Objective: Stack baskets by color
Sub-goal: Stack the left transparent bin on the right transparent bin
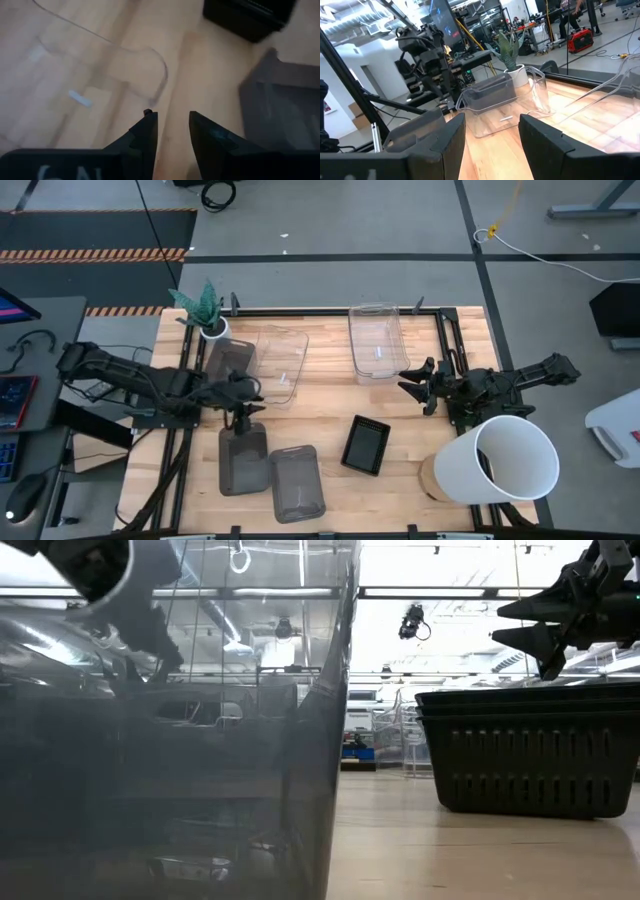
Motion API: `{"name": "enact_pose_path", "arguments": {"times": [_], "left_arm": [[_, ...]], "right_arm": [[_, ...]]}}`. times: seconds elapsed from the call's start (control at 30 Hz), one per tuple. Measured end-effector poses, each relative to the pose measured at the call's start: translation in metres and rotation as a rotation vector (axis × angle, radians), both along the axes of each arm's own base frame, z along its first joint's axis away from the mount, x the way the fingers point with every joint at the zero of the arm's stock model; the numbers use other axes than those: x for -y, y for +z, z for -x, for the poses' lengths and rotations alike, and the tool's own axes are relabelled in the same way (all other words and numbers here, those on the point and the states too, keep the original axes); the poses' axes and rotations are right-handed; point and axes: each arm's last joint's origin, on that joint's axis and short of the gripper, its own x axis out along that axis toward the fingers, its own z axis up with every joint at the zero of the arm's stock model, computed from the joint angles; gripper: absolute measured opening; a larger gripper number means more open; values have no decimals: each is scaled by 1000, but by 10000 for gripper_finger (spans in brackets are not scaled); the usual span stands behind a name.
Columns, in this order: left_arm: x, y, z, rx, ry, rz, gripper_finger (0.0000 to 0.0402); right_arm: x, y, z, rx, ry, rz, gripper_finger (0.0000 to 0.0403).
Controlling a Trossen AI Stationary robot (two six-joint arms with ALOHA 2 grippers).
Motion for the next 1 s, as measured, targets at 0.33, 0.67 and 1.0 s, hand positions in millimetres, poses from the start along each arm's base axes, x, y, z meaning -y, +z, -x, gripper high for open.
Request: {"name": "enact_pose_path", "arguments": {"times": [0.33, 0.67, 1.0], "left_arm": [[-9, 11, -38, -155, 51, -103, 119], [-13, 17, -69, -408, -83, -154, 152], [-12, 11, -70, -527, -126, -170, 207]], "right_arm": [[0, 0, 0, 0, 0, 0, 189], [0, 0, 0, 0, 0, 0, 190], [0, 0, 0, 0, 0, 0, 190]]}}
